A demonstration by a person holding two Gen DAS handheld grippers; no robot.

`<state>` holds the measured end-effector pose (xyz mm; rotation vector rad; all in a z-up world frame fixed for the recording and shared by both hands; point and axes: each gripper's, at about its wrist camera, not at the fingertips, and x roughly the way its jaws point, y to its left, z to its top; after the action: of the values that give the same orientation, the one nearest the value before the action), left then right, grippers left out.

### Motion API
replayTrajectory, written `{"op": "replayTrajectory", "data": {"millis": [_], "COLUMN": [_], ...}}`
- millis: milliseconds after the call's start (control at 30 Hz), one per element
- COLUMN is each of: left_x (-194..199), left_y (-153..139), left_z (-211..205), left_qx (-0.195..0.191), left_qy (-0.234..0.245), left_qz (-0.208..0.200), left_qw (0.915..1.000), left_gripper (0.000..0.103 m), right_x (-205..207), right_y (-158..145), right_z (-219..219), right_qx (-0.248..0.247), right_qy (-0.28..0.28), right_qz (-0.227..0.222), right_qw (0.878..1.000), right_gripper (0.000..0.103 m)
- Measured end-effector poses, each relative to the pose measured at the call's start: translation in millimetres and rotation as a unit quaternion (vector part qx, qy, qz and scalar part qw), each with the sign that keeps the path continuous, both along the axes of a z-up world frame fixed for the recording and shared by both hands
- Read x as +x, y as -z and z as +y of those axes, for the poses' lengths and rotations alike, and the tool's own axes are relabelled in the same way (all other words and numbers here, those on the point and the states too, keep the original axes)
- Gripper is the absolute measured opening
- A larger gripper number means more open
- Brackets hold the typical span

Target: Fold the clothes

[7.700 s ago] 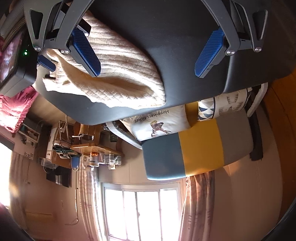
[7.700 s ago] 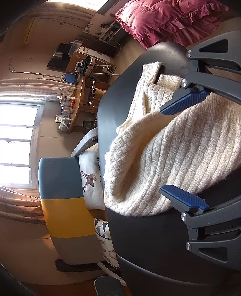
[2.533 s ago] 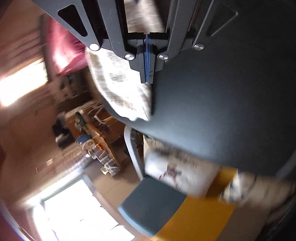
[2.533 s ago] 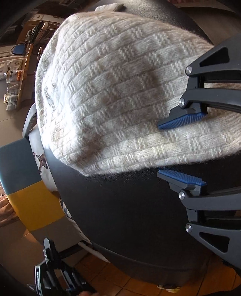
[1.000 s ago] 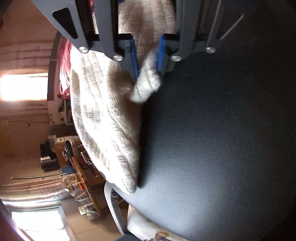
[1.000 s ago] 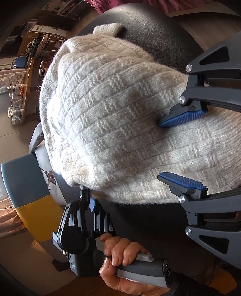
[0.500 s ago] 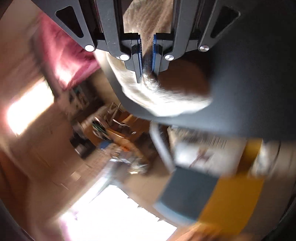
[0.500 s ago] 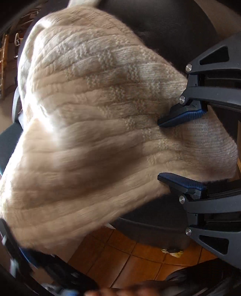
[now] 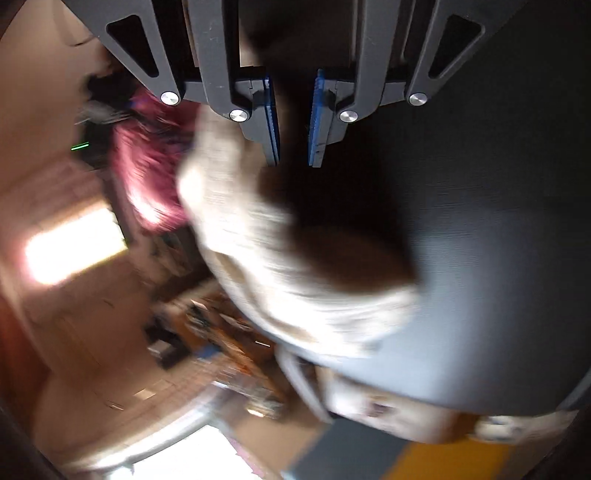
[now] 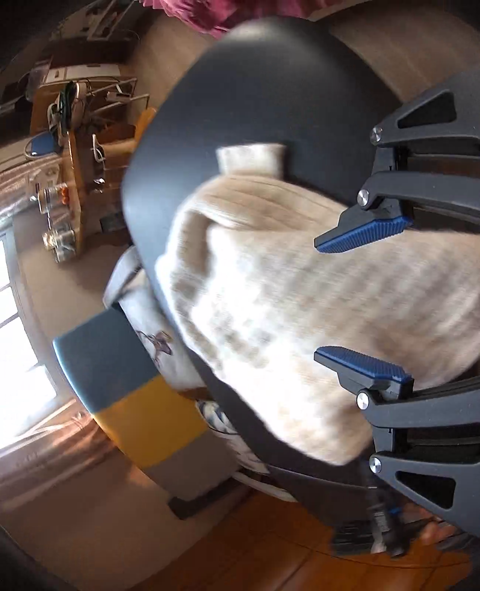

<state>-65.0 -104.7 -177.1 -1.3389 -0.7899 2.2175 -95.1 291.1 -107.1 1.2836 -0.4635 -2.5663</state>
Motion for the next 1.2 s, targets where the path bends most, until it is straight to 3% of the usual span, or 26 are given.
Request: {"op": "replayTrajectory", "data": {"millis": [100, 200, 333, 467, 533, 600, 667, 733, 833, 867, 1033, 1067, 1133, 1167, 1200], "left_x": [5.0, 8.3, 16.7, 19.7, 18.5, 18.7, 15.2, 11.9, 4.9, 2.7, -7.1, -7.1, -9.6, -11.5, -13.4], "left_y": [27.6, 41.3, 52.4, 58.3, 58.1, 58.7, 57.9, 53.9, 55.2, 55.4, 54.5, 54.1, 53.9, 53.7, 53.4], "left_z": [-42.1, -59.1, -62.2, -61.3, -61.4, -64.1, -62.2, -59.5, -46.6, -41.4, -14.4, -10.8, -4.3, -1.7, -0.2], "left_qx": [0.010, 0.022, 0.028, 0.032, 0.032, 0.035, 0.037, 0.041, 0.050, 0.052, 0.072, 0.075, 0.082, 0.085, 0.089], "left_qy": [-0.058, -0.092, -0.110, -0.112, -0.113, -0.113, -0.108, -0.102, -0.088, -0.084, -0.064, -0.060, -0.057, -0.057, -0.058], "left_qz": [-0.036, -0.050, -0.065, -0.075, -0.077, -0.080, -0.083, -0.085, -0.091, -0.093, -0.107, -0.108, -0.110, -0.110, -0.111], "left_qw": [0.9976, 0.9942, 0.9915, 0.9904, 0.9901, 0.9898, 0.9900, 0.9902, 0.9907, 0.9908, 0.9895, 0.9895, 0.9890, 0.9886, 0.9881], "left_gripper": [0.016, 0.016, 0.020, 0.024, 0.025, 0.027, 0.028, 0.029, 0.031, 0.033, 0.040, 0.041, 0.042, 0.043, 0.043], "right_x": [-52.0, -102.4, -157.8, -178.3, -176.6, -170.1, -160.6, -147.0, -121.5, -112.4, -67.0, -57.7, -42.4, -37.8, -37.0], "right_y": [-7.8, -1.8, 33.7, 78.3, 88.1, 85.0, 74.9, 59.4, 18.6, -2.3, -112.6, -129.8, -161.4, -175.6, -187.1], "right_z": [-7.6, 1.8, 14.3, 9.2, 6.3, 1.5, -17.7, -49.4, -89.1, -96.3, -108.4, -104.1, -85.2, -72.2, -56.6], "right_qx": [0.064, 0.135, 0.151, 0.167, 0.159, 0.169, 0.226, 0.336, 0.484, 0.509, 0.562, 0.564, 0.542, 0.515, 0.473], "right_qy": [0.007, 0.041, 0.037, 0.028, 0.023, 0.021, -0.004, -0.047, -0.087, -0.088, -0.040, -0.023, 0.024, 0.048, 0.067], "right_qz": [-0.017, -0.034, -0.100, -0.172, -0.178, -0.165, -0.142, -0.099, -0.005, 0.027, 0.158, 0.175, 0.198, 0.203, 0.200], "right_qw": [0.998, 0.989, 0.983, 0.970, 0.971, 0.972, 0.964, 0.936, 0.870, 0.856, 0.811, 0.806, 0.816, 0.831, 0.856], "right_gripper": [0.058, 0.058, 0.059, 0.059, 0.053, 0.022, 0.012, 0.011, 0.011, 0.011, 0.011, 0.011, 0.011, 0.011, 0.011]}}
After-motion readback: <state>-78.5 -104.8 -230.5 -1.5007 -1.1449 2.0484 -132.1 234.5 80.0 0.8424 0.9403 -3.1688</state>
